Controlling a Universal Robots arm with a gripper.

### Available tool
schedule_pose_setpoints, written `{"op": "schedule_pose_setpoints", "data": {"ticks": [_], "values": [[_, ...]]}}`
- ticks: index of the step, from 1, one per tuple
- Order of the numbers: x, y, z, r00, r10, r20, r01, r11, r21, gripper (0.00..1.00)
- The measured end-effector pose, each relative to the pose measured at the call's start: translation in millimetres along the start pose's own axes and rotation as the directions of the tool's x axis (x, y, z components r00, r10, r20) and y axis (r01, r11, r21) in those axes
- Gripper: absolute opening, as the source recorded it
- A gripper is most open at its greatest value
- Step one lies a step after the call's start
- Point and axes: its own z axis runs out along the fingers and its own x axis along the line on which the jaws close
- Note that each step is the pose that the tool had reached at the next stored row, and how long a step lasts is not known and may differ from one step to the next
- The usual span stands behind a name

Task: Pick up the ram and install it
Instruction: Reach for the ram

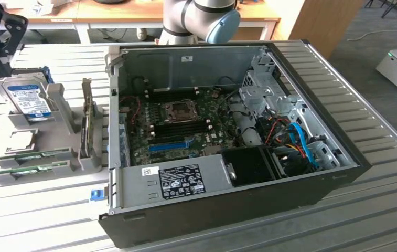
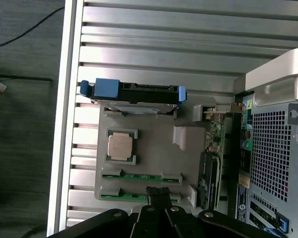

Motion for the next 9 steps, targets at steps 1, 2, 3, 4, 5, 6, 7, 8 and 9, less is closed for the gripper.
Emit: {"op": "schedule_pose_setpoints", "data": {"ticks": [1,2,3,4,5,6,7,8,9], "values": [[0.6,0.0,0.0,1.0,0.0,0.0,0.0,1.0,0.0,0.1],[1.2,0.0,0.0,1.0,0.0,0.0,0.0,1.0,0.0,0.1],[1.9,0.0,0.0,1.0,0.0,0.0,0.0,1.0,0.0,0.1],[2.9,0.1,0.1,1.0,0.0,-0.0001,0.0,1.0,0.0,0.1],[3.8,0.1,0.1,1.0,0.0,0.0,0.0,1.0,0.0,0.1],[4.6,0.2,0.1,1.0,0.0,0.0,0.0,1.0,0.0,0.1],[5.5,0.2,0.1,1.0,0.0,0.0,0.0,1.0,0.0,0.1],[6.7,0.2,0.2,1.0,0.0,0.0,0.0,1.0,0.0,0.1],[7.6,0.3,0.2,1.0,0.0,0.0,0.0,1.0,0.0,0.1]]}}
